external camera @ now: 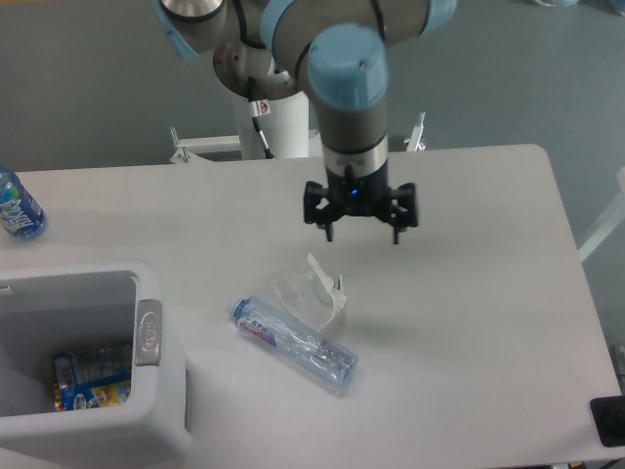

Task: Place the trash in the trash can
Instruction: 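Move the open gripper over the crumpled clear plastic bag, then lower the gripper onto the plastic bag and close on it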

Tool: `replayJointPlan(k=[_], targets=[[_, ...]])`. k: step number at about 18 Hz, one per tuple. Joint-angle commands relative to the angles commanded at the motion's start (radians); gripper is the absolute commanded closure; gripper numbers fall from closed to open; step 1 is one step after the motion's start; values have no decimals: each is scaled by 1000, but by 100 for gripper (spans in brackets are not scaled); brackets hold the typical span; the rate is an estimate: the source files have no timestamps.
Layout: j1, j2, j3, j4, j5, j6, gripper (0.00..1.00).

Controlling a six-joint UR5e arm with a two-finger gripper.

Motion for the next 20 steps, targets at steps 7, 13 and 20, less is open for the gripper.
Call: replayJointPlan(k=[7, 13, 20], targets=[[-34, -98, -28, 5, -8, -9, 0], [-40, -167, -49, 64, -2, -12, 0], [-38, -184, -46, 81, 41, -12, 47]])
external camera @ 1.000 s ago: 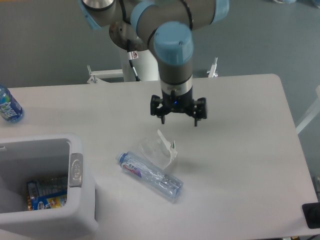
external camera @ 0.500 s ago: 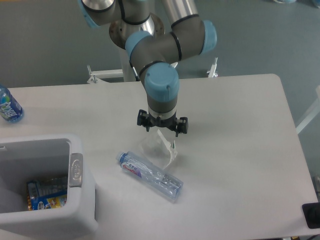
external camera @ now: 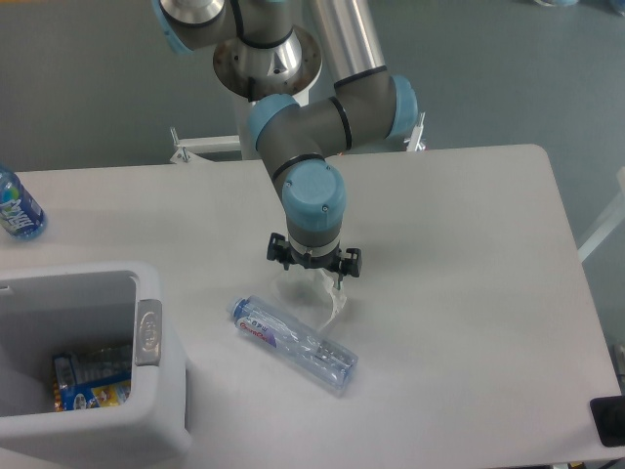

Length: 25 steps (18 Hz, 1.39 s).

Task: Place the trash in the trash can
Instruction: 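Lower the gripper onto the plastic bag and close on it, then lift the plastic bag and carry it over the white bin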

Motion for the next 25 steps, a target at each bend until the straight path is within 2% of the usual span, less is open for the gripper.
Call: replayJointPlan(k=[3, 5, 9, 11, 13, 15, 18, 21, 25], targets=[[0, 2, -1, -3, 34, 2, 90], [0, 3, 0, -3, 61, 3, 97], [9, 26, 5, -11, 61, 17, 100], [37, 75, 6, -18, 51, 52, 100], [54, 127, 6, -28, 46, 147, 100], [92, 185, 14, -52, -15, 195, 100], [164, 256, 47, -54, -200, 198, 100], [205, 281, 124, -52, -368, 151, 100], [210, 282, 257, -44, -490, -117, 100]])
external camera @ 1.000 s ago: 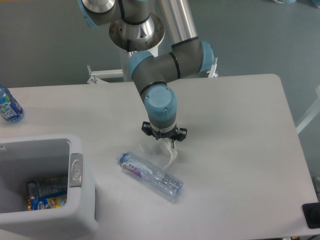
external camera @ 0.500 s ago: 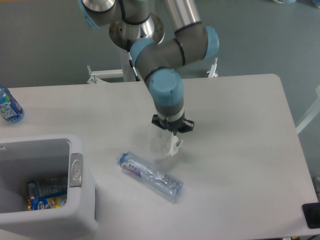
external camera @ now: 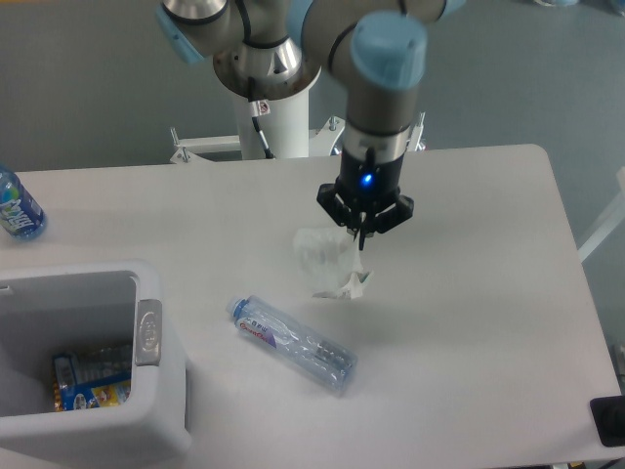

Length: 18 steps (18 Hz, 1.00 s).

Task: Place the trash in the trash can
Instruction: 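Lift the plastic bag and carry it over the white bin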

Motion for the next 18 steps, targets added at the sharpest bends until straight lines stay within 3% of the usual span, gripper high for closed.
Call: replayJointPlan(k=[3, 5, 8, 13, 18], targets=[[-14, -14, 89, 2, -63, -189, 100], [-29, -34, 132, 34, -80, -281, 100], [-83, -34, 138, 96, -95, -412, 100], [-213, -38, 138, 120, -94, -458, 100], [-356, -97, 160, 143, -94, -479, 100]])
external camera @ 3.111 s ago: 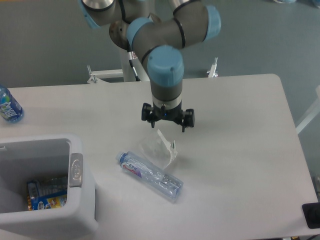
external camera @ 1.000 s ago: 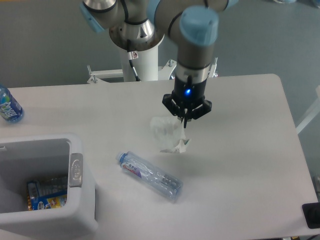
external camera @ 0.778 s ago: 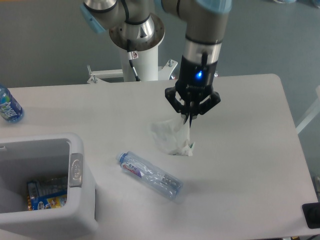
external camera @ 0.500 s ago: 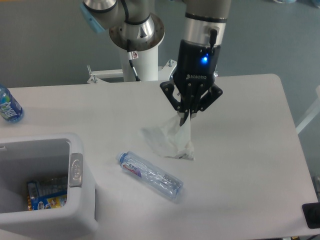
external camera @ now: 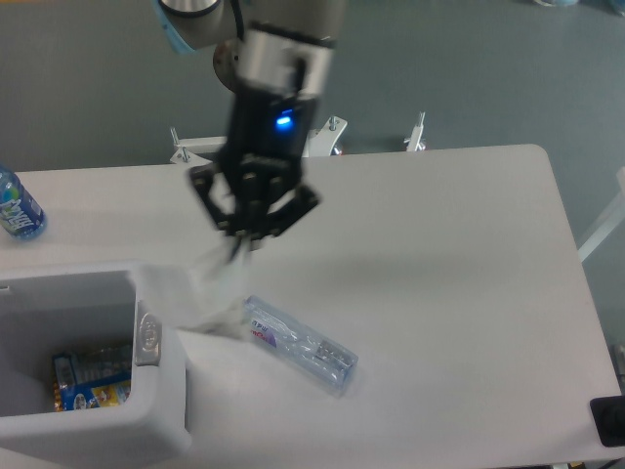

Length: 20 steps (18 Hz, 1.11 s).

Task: Place the trash in the trash can
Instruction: 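Lift the plastic bag and carry it over the white bin, then open the gripper to drop the bag into the bin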

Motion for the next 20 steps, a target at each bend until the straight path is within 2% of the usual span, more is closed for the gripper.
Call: replayJointPlan(k=[1, 3, 6, 7, 9, 10, 15, 20], targets=[[-31, -17, 9, 3, 0, 1, 100], [-81, -52, 23, 20, 2, 6, 85], [-132, -72, 19, 57, 5, 6, 84], [-140, -72, 19, 61, 5, 8, 74], [-141, -72, 15, 66, 6, 20, 12], [-141, -71, 18, 64, 6, 21, 0], [-137, -63, 26, 61, 6, -14, 0], [-59, -71, 29, 63, 12, -84, 0]])
